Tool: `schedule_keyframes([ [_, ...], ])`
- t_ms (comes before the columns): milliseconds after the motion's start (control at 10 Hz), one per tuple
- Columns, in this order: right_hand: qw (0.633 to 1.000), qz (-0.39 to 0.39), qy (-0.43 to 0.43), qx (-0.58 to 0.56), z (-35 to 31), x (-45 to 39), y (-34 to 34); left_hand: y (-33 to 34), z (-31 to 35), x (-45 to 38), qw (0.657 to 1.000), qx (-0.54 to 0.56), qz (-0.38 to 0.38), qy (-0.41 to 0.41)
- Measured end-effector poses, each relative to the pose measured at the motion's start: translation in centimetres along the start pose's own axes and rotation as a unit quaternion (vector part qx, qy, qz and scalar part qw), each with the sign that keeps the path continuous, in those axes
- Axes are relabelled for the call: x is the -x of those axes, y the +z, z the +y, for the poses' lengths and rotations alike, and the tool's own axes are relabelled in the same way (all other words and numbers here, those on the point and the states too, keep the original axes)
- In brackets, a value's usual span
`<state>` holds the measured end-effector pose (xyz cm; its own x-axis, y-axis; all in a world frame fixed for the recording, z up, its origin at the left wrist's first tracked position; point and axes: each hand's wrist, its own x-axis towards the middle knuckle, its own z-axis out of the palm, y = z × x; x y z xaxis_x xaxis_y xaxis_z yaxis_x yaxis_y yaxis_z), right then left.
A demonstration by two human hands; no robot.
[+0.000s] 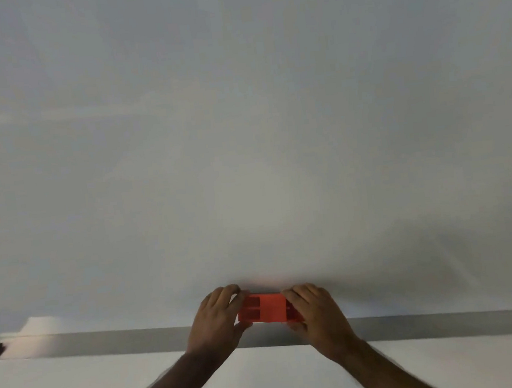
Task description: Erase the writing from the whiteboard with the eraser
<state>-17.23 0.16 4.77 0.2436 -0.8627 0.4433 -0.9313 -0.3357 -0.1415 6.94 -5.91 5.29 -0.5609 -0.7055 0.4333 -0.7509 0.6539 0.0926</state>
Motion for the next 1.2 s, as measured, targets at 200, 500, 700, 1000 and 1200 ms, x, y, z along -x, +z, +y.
schedule_keyframes([
  [200,0.998,-0.049,0.040,-0.018,-0.2,0.6,2.1,2.5,0.0,0.9,0.997,0.023,-0.061,-0.032],
  [500,0.992,-0.099,0.063,-0.040,0.1,1.7,4.8,5.0,-0.2,2.0,0.990,0.018,-0.132,-0.035],
  [700,0.990,-0.112,0.076,-0.043,0.5,2.1,5.3,5.6,0.0,2.2,0.989,0.021,-0.142,-0.040],
  [1000,0.992,-0.085,0.088,-0.032,0.5,2.8,4.5,4.8,0.2,2.7,0.993,0.012,-0.109,-0.049],
  [1200,0.998,0.002,0.067,0.011,-0.2,3.1,3.4,3.8,0.4,3.3,0.996,-0.018,0.006,-0.090],
])
